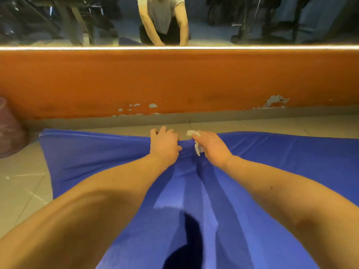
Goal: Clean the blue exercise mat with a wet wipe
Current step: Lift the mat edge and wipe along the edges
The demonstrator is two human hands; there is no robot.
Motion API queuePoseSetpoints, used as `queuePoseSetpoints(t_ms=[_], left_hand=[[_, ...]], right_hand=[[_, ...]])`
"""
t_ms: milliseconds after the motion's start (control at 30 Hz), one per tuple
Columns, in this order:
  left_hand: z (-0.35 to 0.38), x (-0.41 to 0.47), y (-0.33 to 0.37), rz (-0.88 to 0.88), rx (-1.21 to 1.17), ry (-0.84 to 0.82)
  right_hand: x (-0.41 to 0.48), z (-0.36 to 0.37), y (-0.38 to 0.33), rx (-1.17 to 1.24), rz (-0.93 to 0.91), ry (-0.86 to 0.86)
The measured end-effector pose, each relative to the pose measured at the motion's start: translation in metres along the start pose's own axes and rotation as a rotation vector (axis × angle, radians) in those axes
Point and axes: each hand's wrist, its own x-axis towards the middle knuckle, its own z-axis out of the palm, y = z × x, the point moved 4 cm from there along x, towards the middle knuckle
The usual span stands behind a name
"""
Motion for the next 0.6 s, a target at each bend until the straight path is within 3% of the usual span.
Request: queuePoseSetpoints(t_ms=[100,167,267,333,400,600], left_hand=[[-0.011,-0.008,0.007,0.016,0.012,0.025],[-0.014,-0.013,0.011,-0.003,0.015,0.024],[-0.018,-0.017,0.012,-0.021,0.018,0.04],[-0.016,-0.017,0.012,-0.025,0.009,0.051],[-0.011,-0.019,0.015,-0.018,0.025,0.054],[-0.007,-0.02,0.029,-0.018,0.034,0.046]], right_hand=[[-0.009,-0.013,0.024,-0.156,0.127,-0.054],[-0.009,-0.019,0.006,-0.099,0.176,-0.055],[-0.011,-0.013,-0.045,0.123,0.108,-0.053],[-0.014,-0.012,-0.065,0.143,-0.032,0.033],[-0.021,-0.008,-0.06,0.201,-0.027,0.04],[-0.028,-0.002,-0.005,-0.022,-0.053,0.045]])
